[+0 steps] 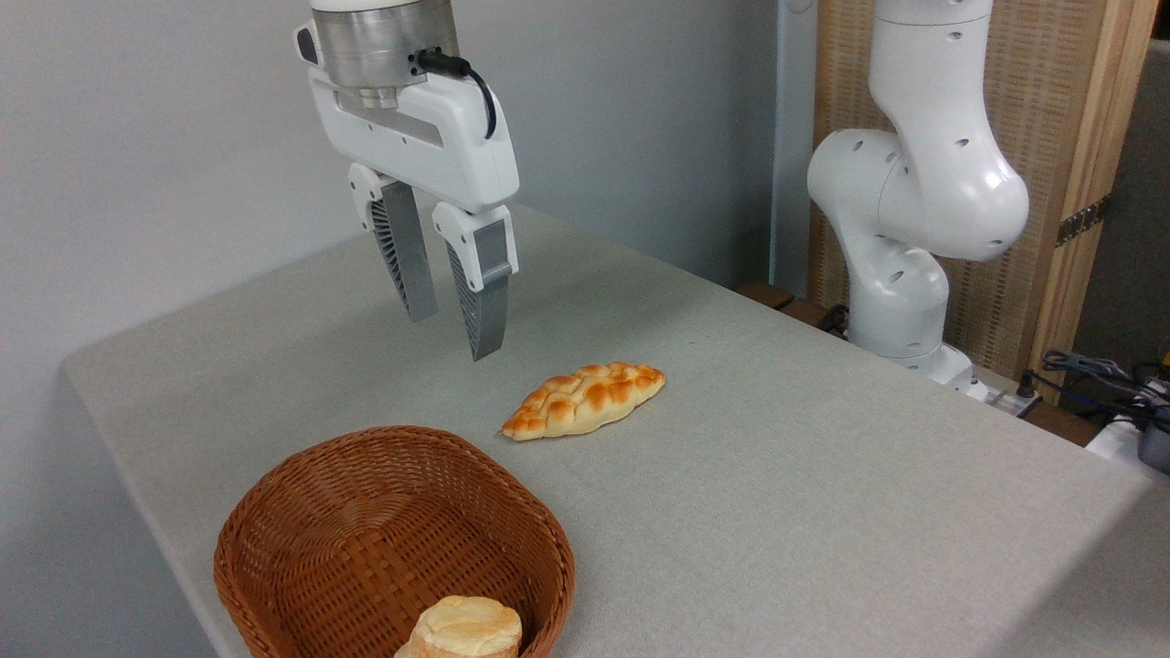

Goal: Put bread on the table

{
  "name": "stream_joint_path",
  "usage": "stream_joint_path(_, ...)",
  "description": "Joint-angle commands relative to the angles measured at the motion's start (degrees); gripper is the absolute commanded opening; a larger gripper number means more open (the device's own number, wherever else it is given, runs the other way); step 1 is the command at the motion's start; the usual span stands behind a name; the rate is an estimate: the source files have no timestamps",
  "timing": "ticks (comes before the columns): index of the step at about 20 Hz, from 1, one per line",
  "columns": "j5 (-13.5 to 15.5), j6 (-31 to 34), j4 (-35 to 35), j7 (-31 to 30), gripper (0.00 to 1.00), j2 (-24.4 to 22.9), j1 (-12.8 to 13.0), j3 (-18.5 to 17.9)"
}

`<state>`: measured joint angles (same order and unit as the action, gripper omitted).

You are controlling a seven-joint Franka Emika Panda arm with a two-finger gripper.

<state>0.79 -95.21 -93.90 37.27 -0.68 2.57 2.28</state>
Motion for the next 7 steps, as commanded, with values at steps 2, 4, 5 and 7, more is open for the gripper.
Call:
stream_joint_path(2,-0.70,1.79,1.00,0.26,1.00,-0.11,2.61,-3.42)
stream_joint_path(4,-0.70,1.79,1.00,0.35,1.00,-0.11,2.79,-3.51)
stream_joint_path(5,-0.70,1.79,1.00,0.26,1.00,-0.11,2.88,-3.51)
stream_joint_path(7,-0.70,1.79,1.00,0.35,1.00,-0.11,2.79,-3.60)
